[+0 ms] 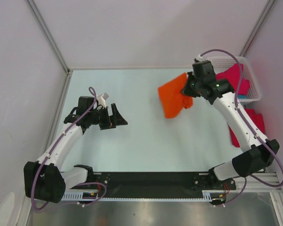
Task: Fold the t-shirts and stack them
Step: Put the neatly folded tshirt into the corner of the board with the right arm
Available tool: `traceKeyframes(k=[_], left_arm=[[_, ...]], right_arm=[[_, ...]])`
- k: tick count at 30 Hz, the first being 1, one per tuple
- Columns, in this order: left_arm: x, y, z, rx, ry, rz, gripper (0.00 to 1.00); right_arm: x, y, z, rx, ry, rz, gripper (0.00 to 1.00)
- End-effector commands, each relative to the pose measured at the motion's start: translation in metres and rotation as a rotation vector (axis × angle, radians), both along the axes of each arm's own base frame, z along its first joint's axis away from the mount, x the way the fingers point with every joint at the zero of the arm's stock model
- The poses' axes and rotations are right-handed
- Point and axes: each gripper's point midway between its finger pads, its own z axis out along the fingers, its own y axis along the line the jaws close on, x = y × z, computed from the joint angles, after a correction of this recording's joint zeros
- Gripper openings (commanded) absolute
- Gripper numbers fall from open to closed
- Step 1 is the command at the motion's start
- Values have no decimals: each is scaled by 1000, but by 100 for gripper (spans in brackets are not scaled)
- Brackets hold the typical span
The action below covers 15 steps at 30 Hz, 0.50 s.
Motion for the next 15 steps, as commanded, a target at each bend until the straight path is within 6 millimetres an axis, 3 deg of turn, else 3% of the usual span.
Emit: traceKeyframes(k=[1,6,9,15], left_arm=[[7,0,9,-11,-46,9,100],[7,2,6,-5,-46,9,100],[5,0,1,-10,-25,2,99],[5,-2,-1,-21,-22,-5,100]], right_arm=[[1,53,-1,31,23,146,0],[-20,74,-58,20,136,195,0],[-30,82,-77,23,174,212,0],[-56,77,-115,-26,289,221,0]])
